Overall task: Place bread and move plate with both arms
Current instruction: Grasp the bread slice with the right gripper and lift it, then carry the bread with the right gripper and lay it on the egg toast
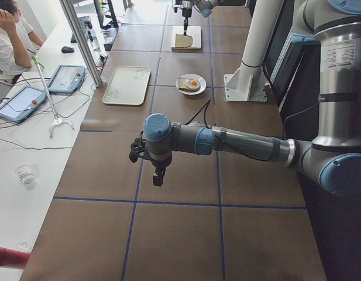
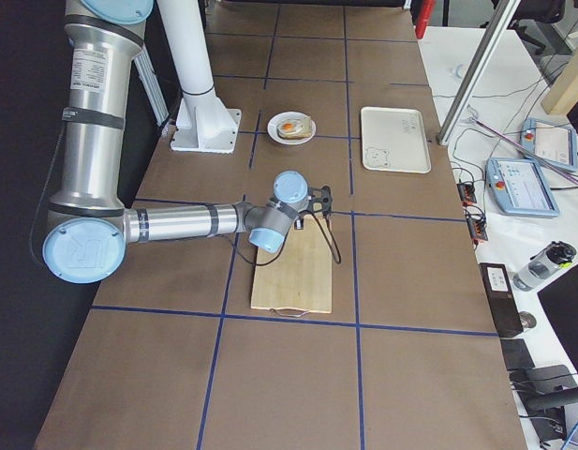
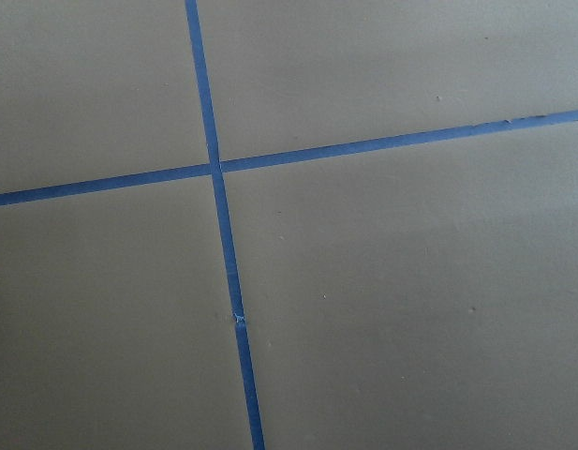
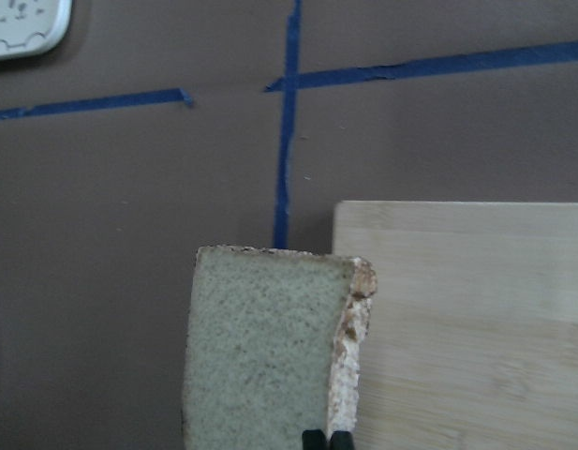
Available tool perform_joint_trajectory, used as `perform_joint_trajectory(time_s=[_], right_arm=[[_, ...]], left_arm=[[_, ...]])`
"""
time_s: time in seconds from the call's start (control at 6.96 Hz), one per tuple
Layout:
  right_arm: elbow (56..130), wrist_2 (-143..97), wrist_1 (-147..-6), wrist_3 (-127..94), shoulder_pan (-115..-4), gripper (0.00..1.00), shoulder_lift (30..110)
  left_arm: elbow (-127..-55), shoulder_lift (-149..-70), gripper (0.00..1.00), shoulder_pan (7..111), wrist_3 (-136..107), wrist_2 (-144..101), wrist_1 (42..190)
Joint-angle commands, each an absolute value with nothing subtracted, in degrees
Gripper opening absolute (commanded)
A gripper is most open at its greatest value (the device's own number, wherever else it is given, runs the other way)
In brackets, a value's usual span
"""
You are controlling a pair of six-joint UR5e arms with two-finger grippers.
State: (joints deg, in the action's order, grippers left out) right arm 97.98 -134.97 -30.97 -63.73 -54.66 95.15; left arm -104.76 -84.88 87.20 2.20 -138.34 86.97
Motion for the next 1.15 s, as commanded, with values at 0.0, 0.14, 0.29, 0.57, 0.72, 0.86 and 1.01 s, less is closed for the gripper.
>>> perform_joint_trajectory(time_s=[0.0, 0.14, 0.29, 0.57, 0.72, 0.86, 1.01], right_arm=[[98.4, -136.5, -30.9, -76.5, -52.6, 0.0, 85.2], [100.3, -135.9, -30.8, -86.4, -48.5, 0.0, 80.6], [100.5, -132.7, -30.8, -92.2, -44.1, 0.0, 75.8], [100.2, -117.2, -31.0, -93.3, -31.6, 0.0, 69.9], [99.7, -114.9, -31.0, -92.9, -28.1, 0.0, 68.4], [99.7, -114.3, -30.9, -90.7, -26.8, 0.0, 68.5], [99.5, -112.2, -30.9, -87.6, -25.5, 0.0, 69.0]], left_arm=[[-104.9, -84.9, 1.0, 87.2, 2.2, -138.4, 86.9], [-104.9, -84.9, 1.0, 87.2, 2.2, -138.4, 86.9], [-105.0, -84.9, 1.0, 87.2, 2.1, -138.4, 86.9], [-105.2, -85.0, 1.0, 87.2, 2.2, -138.4, 87.0], [-105.2, -85.1, 1.0, 87.2, 2.1, -138.4, 87.0], [-105.4, -85.1, 1.0, 87.2, 2.1, -138.4, 87.0], [-105.5, -85.1, 1.0, 87.2, 2.2, -138.4, 87.0]])
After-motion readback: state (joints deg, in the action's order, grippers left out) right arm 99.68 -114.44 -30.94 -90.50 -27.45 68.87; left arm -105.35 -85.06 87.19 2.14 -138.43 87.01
